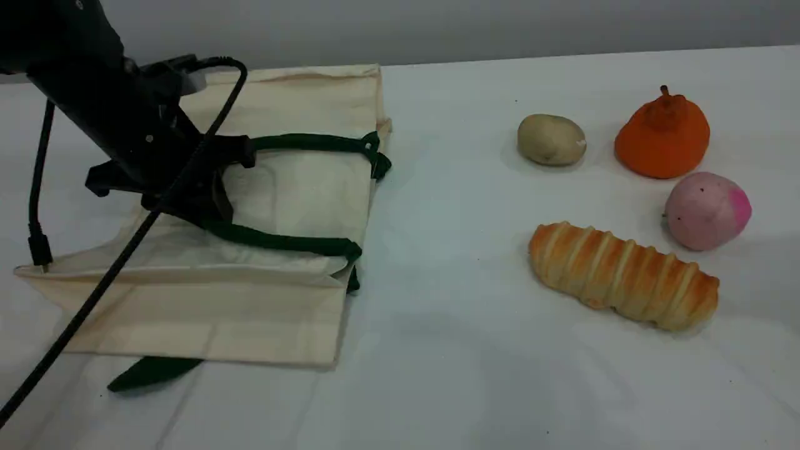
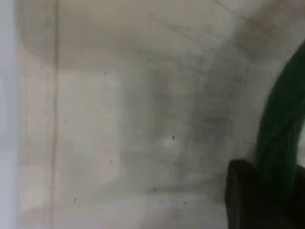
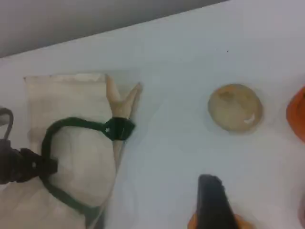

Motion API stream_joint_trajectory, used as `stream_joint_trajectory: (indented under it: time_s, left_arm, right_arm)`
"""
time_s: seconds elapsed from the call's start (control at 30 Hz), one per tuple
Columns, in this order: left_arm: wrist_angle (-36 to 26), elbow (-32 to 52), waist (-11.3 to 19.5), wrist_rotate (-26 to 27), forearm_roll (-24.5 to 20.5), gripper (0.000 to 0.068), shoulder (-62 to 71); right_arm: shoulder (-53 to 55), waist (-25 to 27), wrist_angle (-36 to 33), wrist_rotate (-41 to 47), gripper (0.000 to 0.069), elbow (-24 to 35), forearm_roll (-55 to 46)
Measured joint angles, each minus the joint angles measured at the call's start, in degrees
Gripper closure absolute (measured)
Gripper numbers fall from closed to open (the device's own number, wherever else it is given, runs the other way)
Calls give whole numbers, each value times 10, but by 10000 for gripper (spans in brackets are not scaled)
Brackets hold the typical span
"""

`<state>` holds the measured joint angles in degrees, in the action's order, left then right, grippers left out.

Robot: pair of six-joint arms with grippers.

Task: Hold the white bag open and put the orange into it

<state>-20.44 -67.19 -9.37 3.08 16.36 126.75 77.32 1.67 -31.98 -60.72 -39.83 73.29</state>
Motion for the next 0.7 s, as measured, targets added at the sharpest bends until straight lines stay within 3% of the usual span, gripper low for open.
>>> stream_joint_trajectory:
  time_s: [0.1,0.2,0.33,0.57,0.7]
  left_arm:
    - [-14,-1,0,1,-7,545,-12]
    - [-77,-13,2,15,-23,614,-37]
    - [-129,-42,1,38,-12,614,-104]
    - [-234,-86,-1,130,63,614,-245]
    - [-278,-100,-12,148,92,614,-317]
  right_arm:
    - [0,0,1,0,301,0,0]
    - [0,0,2,0,301,0,0]
    - [0,0,9,0,301,0,-1]
    - [17,-1,26,-19,301,0,23]
    - [61,-21,39,-68,301,0,79]
